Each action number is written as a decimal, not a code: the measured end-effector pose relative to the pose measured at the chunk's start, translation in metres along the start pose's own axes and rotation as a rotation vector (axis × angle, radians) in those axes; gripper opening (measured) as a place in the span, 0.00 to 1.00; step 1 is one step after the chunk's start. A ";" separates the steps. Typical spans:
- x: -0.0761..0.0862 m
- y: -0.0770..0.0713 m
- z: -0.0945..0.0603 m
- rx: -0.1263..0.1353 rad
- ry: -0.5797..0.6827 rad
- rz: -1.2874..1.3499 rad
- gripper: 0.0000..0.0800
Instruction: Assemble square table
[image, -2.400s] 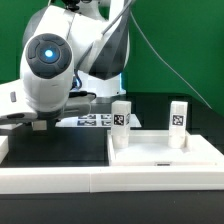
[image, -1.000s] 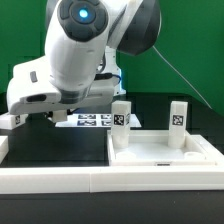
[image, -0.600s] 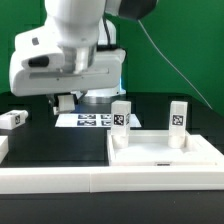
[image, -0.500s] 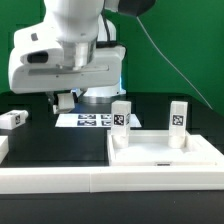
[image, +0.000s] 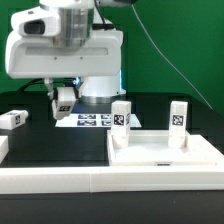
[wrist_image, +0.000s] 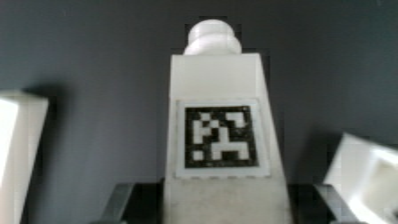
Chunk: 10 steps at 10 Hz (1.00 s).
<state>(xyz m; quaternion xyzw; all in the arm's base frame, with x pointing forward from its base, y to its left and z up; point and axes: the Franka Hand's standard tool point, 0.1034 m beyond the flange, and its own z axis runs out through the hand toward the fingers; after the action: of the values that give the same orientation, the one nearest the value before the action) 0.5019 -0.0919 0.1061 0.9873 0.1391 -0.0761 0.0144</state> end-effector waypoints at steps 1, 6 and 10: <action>0.007 0.001 -0.008 -0.015 0.045 -0.010 0.36; 0.030 -0.009 -0.022 -0.036 0.187 0.020 0.36; 0.032 -0.010 -0.021 -0.036 0.188 0.017 0.36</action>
Offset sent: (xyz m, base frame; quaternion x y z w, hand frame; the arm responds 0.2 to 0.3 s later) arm 0.0000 0.0000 0.0000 0.0000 0.0650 0.0000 0.9979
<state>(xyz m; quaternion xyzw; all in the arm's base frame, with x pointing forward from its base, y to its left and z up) 0.5323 -0.0722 0.1219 0.9908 0.1327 0.0197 0.0199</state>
